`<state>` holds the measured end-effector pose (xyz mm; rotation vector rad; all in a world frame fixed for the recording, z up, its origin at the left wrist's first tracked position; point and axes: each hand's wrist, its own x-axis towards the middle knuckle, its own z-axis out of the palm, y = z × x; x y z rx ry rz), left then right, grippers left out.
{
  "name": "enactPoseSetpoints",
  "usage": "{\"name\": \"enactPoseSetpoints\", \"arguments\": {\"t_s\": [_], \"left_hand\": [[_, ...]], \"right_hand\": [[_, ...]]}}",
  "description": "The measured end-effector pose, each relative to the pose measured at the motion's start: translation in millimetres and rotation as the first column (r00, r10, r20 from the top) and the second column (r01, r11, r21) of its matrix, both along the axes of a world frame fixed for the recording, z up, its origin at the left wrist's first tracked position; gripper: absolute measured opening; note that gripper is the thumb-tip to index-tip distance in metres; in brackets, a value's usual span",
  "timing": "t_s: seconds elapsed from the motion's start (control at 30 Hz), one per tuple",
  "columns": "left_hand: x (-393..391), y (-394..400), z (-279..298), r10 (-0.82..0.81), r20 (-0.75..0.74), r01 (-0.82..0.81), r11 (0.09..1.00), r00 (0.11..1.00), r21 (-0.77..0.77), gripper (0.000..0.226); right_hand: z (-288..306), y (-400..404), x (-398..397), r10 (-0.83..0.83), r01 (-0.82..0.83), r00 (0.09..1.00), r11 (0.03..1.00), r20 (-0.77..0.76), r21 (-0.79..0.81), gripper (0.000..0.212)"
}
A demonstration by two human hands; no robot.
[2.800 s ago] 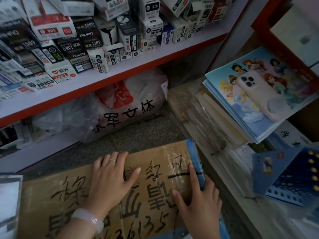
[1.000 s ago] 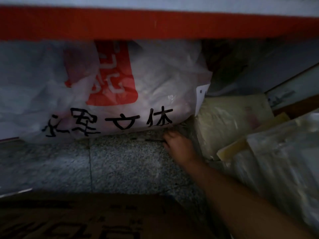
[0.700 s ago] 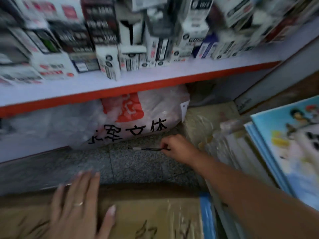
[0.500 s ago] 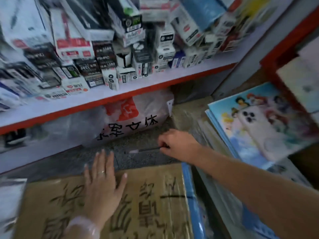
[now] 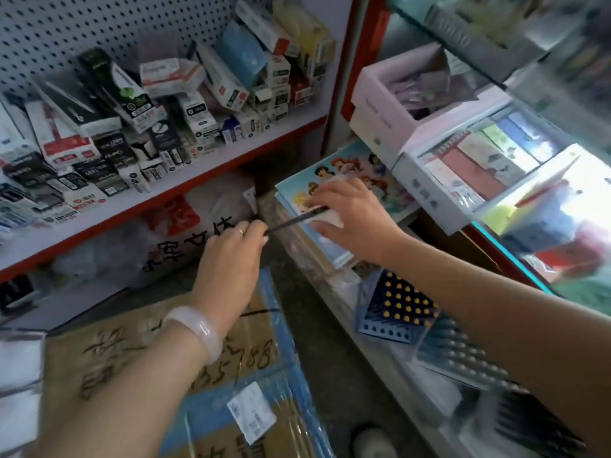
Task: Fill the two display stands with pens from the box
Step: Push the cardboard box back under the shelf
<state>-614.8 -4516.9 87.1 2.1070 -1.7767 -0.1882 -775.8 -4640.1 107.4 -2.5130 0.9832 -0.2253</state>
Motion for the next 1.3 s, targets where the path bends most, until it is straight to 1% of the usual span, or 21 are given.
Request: {"name": "enactPoseSetpoints", "arguments": {"t_s": [0.03, 0.07, 0.1, 0.13, 0.17, 0.27, 0.3, 0.37, 0.43, 0.5, 0.6, 0.67, 0.73, 0.8, 0.87, 0.93, 1.0, 1.07, 1.13, 1.3], "left_hand": [[-14.1, -6.6, 11.1, -0.001, -0.048, 0.001, 1.0, 0.999, -0.002, 0.013], [-29.1, -11.9, 18.5, -0.008, -0.105, 0.008, 1.0, 0.994, -0.002, 0.017], [-43.8, -16.2, 23.5, -0.017, -0.163, 0.018, 1.0, 0.986, 0.001, 0.02], [-57.4, -19.1, 25.8, -0.036, -0.219, 0.037, 0.999, 0.975, 0.002, 0.022], [-70.9, -19.3, 26.0, -0.058, -0.278, 0.064, 0.998, 0.959, 0.01, 0.021], [-109.7, -11.5, 20.2, -0.124, -0.472, 0.182, 0.98, 0.873, 0.08, 0.012], [-121.8, -6.7, 16.6, -0.126, -0.515, 0.207, 0.973, 0.848, 0.103, 0.012], [-147.3, 6.6, 10.2, -0.133, -0.591, 0.262, 0.955, 0.795, 0.138, 0.02], [-174.9, 22.3, 8.0, -0.162, -0.64, 0.337, 0.928, 0.751, 0.161, 0.022], [-203.6, 37.3, 10.8, -0.18, -0.685, 0.398, 0.901, 0.706, 0.173, 0.018], [-246.2, 51.9, 17.6, -0.248, -0.691, 0.482, 0.861, 0.679, 0.165, 0.009], [-274.5, 56.6, 20.6, -0.299, -0.69, 0.539, 0.827, 0.659, 0.156, 0.016], [-301.9, 59.6, 19.6, -0.363, -0.654, 0.594, 0.787, 0.664, 0.165, 0.026], [-326.9, 63.8, 13.2, -0.43, -0.605, 0.641, 0.746, 0.67, 0.18, 0.037], [-346.4, 71.1, 5.3, -0.467, -0.551, 0.655, 0.727, 0.692, 0.206, 0.048], [-360.3, 81.0, -3.4, -0.468, -0.519, 0.649, 0.721, 0.715, 0.244, 0.052], [-370.8, 92.2, -13.6, -0.468, -0.482, 0.638, 0.716, 0.74, 0.283, 0.054], [-379.2, 99.3, -23.4, -0.498, -0.399, 0.626, 0.709, 0.77, 0.323, 0.058], [-386.2, 102.5, -33.2, -0.518, -0.328, 0.612, 0.702, 0.79, 0.365, 0.065], [-395.4, 110.0, -50.6, -0.49, -0.3, 0.574, 0.693, 0.819, 0.436, 0.079]], "right_hand": [[9.4, -1.5, -15.9, -0.092, 0.088, 0.995, 0.993, 0.046, 0.084, 0.032], [18.4, -0.7, -31.2, -0.175, 0.153, 0.98, 0.965, 0.091, 0.213, 0.03], [27.1, 1.2, -46.0, -0.247, 0.182, 0.957, 0.919, 0.151, 0.35, 0.026], [35.3, 4.7, -60.0, -0.307, 0.189, 0.929, 0.873, 0.206, 0.451, 0.021], [42.3, 9.5, -75.3, -0.36, 0.195, 0.901, 0.834, 0.241, 0.516, 0.018], [54.1, 28.2, -124.4, -0.497, 0.209, 0.819, 0.724, 0.288, 0.657, 0.01], [56.3, 36.7, -139.8, -0.541, 0.215, 0.785, 0.696, 0.303, 0.685, 0.007], [57.7, 56.3, -170.1, -0.626, 0.26, 0.714, 0.653, 0.314, 0.711, 0.01], [56.4, 79.3, -199.6, -0.681, 0.322, 0.671, 0.623, 0.292, 0.713, 0.01], [56.2, 104.4, -229.6, -0.742, 0.372, 0.612, 0.577, 0.275, 0.727, 0.01], [56.1, 137.1, -271.7, -0.804, 0.404, 0.512, 0.537, 0.304, 0.741, 0.009], [54.8, 154.9, -301.3, -0.834, 0.442, 0.44, 0.525, 0.334, 0.728, 0.015], [53.3, 172.0, -330.5, -0.855, 0.518, 0.397, 0.51, 0.335, 0.687, 0.016], [49.0, 189.5, -360.4, -0.861, 0.64, 0.405, 0.507, 0.307, 0.578, 0.018], [41.0, 208.6, -390.7, -0.858, 0.758, 0.454, 0.514, 0.242, 0.401, 0.016], [28.7, 230.2, -419.1, -0.868, 0.826, 0.469, 0.496, 0.16, 0.266, 0.01], [13.3, 253.3, -442.5, -0.884, 0.862, 0.461, 0.468, 0.08, 0.196, 0.006], [-2.2, 272.0, -454.7, -0.891, 0.879, 0.453, 0.449, 0.01, 0.16, 0.008], [-18.3, 280.4, -457.1, -0.9, 0.889, 0.436, 0.43, -0.006, 0.158, 0.009], [-58.6, 275.2, -445.6, -0.899, 0.883, 0.437, 0.424, -0.028, 0.2, 0.013]]}}
